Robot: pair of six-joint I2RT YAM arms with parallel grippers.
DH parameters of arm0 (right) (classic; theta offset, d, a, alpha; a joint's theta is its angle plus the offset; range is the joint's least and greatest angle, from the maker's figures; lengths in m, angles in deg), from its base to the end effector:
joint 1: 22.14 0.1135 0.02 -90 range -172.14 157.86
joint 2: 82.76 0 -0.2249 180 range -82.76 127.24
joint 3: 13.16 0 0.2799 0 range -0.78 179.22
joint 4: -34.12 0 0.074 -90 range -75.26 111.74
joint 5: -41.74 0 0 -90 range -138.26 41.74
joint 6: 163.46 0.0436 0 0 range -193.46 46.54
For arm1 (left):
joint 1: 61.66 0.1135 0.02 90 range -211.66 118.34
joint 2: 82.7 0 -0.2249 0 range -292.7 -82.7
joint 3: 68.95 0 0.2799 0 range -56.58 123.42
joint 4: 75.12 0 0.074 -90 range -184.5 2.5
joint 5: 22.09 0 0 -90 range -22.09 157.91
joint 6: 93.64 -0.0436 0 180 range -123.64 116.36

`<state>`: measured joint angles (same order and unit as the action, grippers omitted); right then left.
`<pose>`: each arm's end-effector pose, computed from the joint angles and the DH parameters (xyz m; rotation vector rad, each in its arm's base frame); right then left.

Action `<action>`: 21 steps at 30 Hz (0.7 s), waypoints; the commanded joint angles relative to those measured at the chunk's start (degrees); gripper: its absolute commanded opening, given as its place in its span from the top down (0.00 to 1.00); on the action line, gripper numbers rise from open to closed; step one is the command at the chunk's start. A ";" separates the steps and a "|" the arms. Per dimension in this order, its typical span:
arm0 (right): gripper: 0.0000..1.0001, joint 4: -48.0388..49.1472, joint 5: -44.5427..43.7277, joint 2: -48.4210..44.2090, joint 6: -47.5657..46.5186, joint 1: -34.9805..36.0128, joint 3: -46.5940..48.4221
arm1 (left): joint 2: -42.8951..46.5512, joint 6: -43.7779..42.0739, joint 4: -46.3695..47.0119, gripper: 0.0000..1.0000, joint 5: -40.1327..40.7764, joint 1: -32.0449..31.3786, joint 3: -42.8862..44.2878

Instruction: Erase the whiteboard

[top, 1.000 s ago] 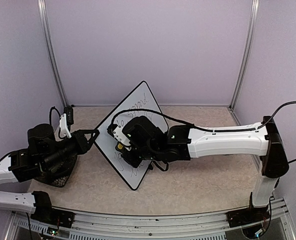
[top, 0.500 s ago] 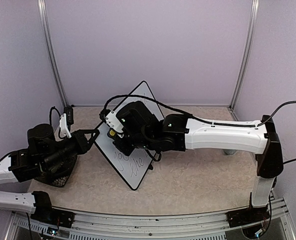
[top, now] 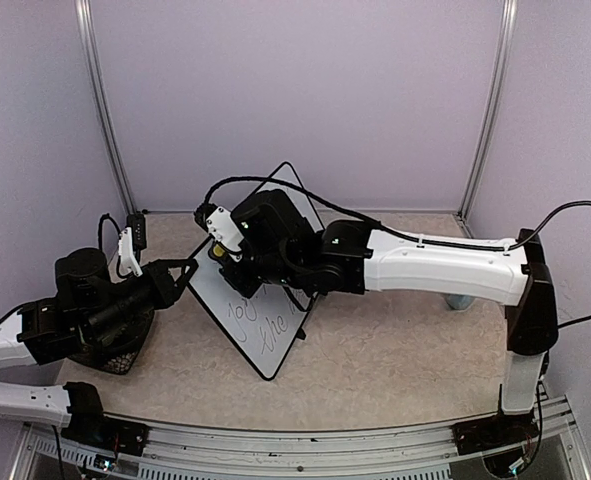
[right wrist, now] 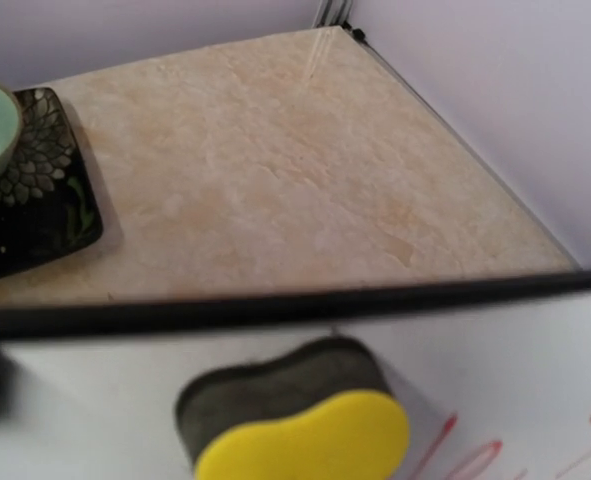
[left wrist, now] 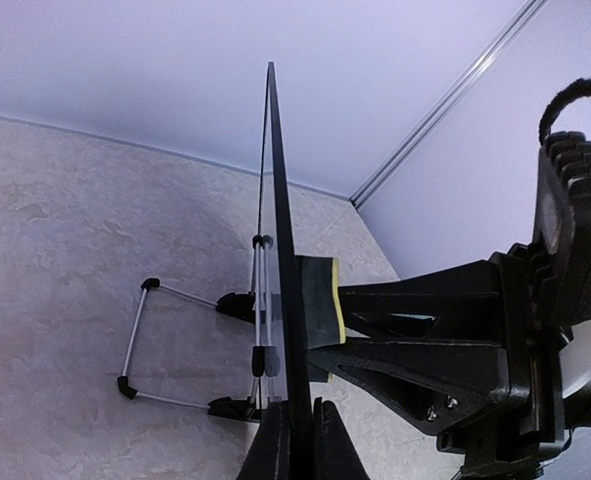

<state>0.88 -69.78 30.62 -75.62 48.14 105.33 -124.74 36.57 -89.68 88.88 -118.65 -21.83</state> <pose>0.1801 0.4550 0.2909 -1.0134 1.7750 0.3619 0.1465 -0.1969 0.2700 -0.0164 1.8175 -0.9209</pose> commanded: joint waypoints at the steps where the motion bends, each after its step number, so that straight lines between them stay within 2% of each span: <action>1: 1.00 -0.12 1.85 -0.75 0.94 -1.85 -7.09 | 1.35 2.24 6.49 1.00 -4.10 -0.99 0.90; 11: 1.00 0.61 4.98 -3.57 2.37 -2.60 -15.39 | 0.95 1.85 6.70 1.00 -4.36 -1.02 1.20; 21: 1.00 0.87 7.56 -1.50 0.93 -2.96 -6.67 | 1.22 2.33 6.70 1.00 -4.61 -1.01 0.79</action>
<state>1.08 -66.35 26.55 -73.93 45.52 93.72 -124.67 36.54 -89.65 88.88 -118.65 -21.83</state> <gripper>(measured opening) 0.179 0.061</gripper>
